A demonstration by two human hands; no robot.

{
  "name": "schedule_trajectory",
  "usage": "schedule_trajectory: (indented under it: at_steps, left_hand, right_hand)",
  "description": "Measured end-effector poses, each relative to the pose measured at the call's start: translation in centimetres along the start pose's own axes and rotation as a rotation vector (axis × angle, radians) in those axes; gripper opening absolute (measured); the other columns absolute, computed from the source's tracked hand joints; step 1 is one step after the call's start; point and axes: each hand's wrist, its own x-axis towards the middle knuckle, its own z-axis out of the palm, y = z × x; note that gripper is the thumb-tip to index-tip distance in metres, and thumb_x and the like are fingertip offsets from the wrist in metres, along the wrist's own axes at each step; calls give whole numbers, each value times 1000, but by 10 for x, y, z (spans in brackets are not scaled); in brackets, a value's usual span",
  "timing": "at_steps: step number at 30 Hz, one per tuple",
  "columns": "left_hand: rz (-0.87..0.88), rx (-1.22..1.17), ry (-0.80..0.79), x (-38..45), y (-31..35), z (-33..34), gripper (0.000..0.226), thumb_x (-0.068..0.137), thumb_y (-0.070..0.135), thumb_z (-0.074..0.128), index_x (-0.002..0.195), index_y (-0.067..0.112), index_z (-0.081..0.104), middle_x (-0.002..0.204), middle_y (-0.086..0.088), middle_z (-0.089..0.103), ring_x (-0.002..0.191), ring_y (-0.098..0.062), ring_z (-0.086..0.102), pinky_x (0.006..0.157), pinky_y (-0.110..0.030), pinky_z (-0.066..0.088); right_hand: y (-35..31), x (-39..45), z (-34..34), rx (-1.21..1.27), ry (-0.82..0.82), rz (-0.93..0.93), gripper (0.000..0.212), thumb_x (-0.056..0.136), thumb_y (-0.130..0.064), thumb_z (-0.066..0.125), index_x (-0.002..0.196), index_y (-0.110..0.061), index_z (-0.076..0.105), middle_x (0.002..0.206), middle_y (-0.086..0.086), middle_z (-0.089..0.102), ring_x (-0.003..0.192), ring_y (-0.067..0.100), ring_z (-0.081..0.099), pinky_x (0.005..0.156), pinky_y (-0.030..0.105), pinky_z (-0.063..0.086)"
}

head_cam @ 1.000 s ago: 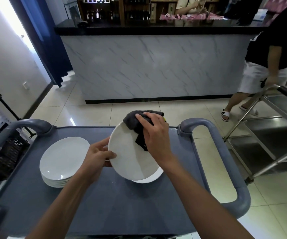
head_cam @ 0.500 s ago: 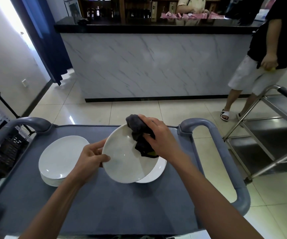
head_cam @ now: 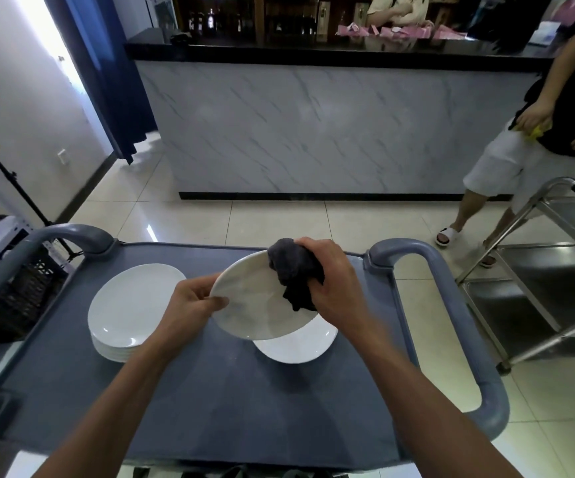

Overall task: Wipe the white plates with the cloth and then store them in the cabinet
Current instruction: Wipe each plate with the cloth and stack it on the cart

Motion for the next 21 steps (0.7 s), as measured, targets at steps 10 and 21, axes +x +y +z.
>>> schedule_trajectory:
  at_steps: [10, 21]
  left_hand:
    - [-274, -282, 165, -9, -15, 2, 34, 89, 43, 63, 119, 29, 72, 120, 0, 72, 118, -22, 65, 92, -48, 46]
    - [-777, -617, 65, -10, -11, 2, 83, 72, 78, 65, 115, 8, 68, 110, -10, 76, 100, -32, 68, 73, -41, 55]
  right_hand:
    - [-6, 4, -2, -90, 236, -163, 49, 80, -3, 49, 127, -11, 59, 115, 13, 60, 103, 31, 56, 90, 37, 49]
    - [1, -12, 18, -180, 262, -368, 44, 91, -2, 49, 132, -18, 53, 121, 7, 50, 107, 31, 55, 87, 47, 48]
